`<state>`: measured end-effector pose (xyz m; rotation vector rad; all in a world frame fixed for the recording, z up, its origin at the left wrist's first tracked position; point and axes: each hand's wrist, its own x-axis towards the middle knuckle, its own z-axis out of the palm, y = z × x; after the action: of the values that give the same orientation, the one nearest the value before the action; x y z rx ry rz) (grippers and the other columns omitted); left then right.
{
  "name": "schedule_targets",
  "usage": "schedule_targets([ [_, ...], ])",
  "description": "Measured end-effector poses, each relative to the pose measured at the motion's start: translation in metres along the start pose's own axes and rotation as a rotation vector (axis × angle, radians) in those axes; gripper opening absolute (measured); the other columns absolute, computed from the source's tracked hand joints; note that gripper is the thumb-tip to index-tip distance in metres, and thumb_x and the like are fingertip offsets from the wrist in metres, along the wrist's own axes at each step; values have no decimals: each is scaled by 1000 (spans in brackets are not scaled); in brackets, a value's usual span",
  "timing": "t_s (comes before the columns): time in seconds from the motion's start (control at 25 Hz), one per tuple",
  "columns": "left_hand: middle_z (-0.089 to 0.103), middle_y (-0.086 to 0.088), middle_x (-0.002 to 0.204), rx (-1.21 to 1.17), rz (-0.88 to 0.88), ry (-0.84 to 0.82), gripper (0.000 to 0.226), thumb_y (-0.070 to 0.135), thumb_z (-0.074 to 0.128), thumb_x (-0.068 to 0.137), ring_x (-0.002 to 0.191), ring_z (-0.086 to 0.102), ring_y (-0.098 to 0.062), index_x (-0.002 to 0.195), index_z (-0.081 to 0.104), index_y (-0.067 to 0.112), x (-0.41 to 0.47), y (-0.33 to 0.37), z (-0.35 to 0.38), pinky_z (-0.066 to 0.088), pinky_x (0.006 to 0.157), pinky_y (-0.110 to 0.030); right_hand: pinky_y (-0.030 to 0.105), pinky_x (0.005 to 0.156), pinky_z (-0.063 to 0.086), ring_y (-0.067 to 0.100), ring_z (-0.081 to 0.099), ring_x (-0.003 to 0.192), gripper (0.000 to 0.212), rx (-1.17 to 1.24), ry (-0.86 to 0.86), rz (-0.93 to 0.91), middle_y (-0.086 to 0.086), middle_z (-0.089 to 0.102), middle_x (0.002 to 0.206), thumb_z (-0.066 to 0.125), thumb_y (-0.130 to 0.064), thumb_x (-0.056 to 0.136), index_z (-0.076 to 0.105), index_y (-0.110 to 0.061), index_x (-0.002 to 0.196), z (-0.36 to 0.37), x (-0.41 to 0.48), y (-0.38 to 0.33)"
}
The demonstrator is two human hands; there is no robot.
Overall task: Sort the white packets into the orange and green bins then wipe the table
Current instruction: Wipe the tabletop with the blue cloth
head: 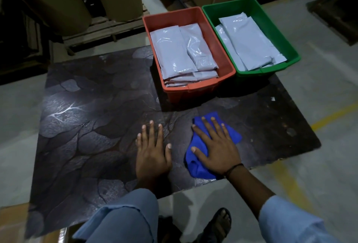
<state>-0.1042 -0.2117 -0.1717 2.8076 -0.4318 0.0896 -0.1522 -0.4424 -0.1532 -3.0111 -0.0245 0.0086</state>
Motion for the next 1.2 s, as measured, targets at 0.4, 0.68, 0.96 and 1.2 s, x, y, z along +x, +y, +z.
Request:
schedule_targets([
  [0.4,15,-14,167,18,-10,-21,69,40,44,95,155,11,-35,157,30,12,1,-4,6,20,122,-55,54,122,11,26,4,154,71,49,14,-156,-1,15,166,43,-62,93,26,-36,156,1,-6,-28],
  [0.68,16,-12,167,14,-11,12,69,41,44,95,155,11,-34,157,31,13,0,-2,6,18,123,-53,56,121,12,34,12,152,70,50,71,308,6,25,164,41,-61,89,36,-32,152,5,50,-12],
  [0.96,8,-13,168,59,-30,-97,69,45,34,98,155,6,-35,159,23,13,0,0,0,14,124,-54,53,122,12,23,2,154,67,50,4,-29,-4,14,166,41,-61,95,25,-38,155,-2,-32,-4],
  [1.2,18,-14,166,30,185,-158,68,47,30,98,154,14,-36,155,33,9,18,60,9,12,125,-53,58,118,21,33,15,152,67,17,19,343,3,25,163,34,-62,92,34,-33,153,-17,-46,118],
])
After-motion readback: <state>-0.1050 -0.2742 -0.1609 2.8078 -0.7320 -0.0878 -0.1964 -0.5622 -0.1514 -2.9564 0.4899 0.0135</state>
